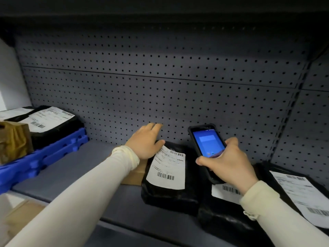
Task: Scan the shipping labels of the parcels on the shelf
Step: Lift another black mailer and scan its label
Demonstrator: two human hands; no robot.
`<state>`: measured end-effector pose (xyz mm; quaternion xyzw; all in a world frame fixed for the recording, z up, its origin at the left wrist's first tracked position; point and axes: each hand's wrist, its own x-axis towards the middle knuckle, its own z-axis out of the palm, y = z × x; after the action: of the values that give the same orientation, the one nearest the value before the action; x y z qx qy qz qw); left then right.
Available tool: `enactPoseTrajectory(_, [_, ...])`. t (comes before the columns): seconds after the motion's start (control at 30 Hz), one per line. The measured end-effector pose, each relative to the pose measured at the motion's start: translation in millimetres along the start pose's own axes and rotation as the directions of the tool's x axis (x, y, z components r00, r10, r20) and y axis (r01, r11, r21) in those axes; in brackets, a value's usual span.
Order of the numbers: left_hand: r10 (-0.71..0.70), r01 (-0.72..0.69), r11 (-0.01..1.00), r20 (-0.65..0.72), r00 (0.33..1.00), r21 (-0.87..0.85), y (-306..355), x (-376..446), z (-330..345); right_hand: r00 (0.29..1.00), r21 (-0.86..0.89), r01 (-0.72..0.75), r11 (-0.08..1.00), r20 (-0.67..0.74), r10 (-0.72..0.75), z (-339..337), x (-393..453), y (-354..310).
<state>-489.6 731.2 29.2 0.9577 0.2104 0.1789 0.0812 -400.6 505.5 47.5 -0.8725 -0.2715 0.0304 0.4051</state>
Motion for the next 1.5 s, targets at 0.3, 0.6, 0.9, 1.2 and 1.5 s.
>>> enactPoseTrajectory(0.3, [-0.022,0.030,0.997,0.122,0.992,-0.069,-25.1,26.3,20.2,0.999,-0.053,-0.038,0.998,-0.041,0.036,13.8,12.5,-13.0])
enactPoseTrajectory(0.6, [-0.092,0.087,0.996,0.215,0.972,0.033,-45.8,47.7,28.9,0.999,-0.014,-0.018,1.000,-0.038,0.018,14.2,25.6,-16.2])
enactPoseTrajectory(0.9, [-0.050,0.032,0.997,0.279,0.959,0.070,-48.3,66.4,40.0,0.999,0.000,-0.021,1.000,-0.035,0.021,14.1,32.2,-8.4])
enactPoseTrajectory(1.2, [-0.100,0.100,0.995,0.350,0.931,0.020,-43.0,78.5,49.1,0.999,-0.029,-0.018,0.999,-0.044,0.017,5.1,32.9,-3.7])
enactPoseTrajectory(1.5, [-0.030,0.059,0.997,0.429,0.903,-0.055,-51.4,74.7,55.6,0.999,-0.049,-0.018,0.999,-0.031,0.016,4.5,29.2,1.7])
